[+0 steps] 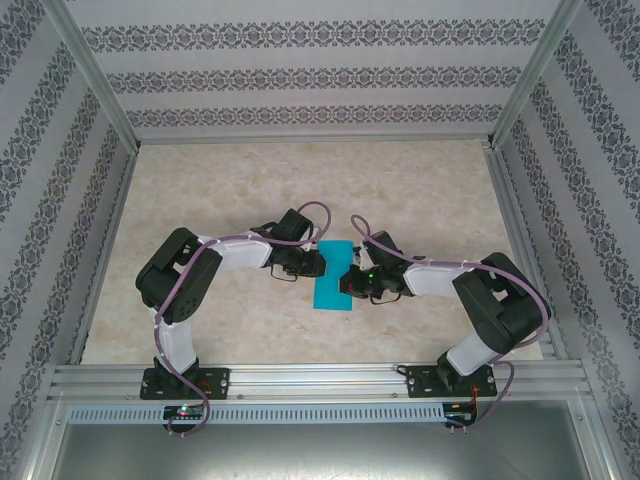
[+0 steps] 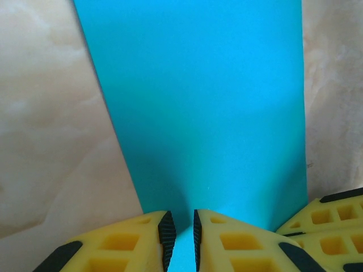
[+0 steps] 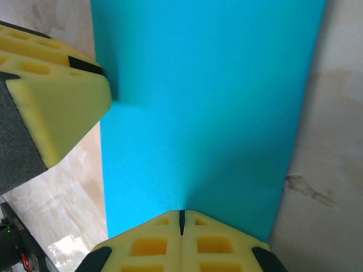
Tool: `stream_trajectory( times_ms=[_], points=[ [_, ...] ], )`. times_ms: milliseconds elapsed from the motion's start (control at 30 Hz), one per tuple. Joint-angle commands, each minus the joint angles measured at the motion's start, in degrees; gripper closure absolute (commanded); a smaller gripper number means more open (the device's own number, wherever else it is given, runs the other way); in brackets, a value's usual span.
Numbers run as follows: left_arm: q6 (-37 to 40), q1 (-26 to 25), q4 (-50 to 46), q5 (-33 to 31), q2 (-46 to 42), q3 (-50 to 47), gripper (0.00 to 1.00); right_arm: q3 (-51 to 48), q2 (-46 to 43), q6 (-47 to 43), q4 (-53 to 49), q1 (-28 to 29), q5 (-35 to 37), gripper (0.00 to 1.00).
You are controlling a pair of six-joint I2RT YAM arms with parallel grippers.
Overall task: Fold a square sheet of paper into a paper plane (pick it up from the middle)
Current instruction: Fold the square sheet of paper in half at the center of the table.
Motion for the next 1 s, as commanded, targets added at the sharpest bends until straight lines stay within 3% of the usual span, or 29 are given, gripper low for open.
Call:
stream_trajectory(
  times_ms=[0,600,967],
  points=[
    [2.3,-1.0,-8.3,-7.7,7.1,-4.0,0.75,-1.2,-0.8,-1.5,-2.7,0.4,0.6,0.98],
    [2.9,-1.0,-8.9,-7.9,8.6,-3.3,0.75,-11.2,-7.3,-2.6,-5.7,2.3,-2.0,0.98],
    [2.9,-1.0,-9.1,-7.7,8.5,-2.7,0.75,-9.4,-12.7,-5.7,-18.1,3.8,1.7,0.98]
  ],
)
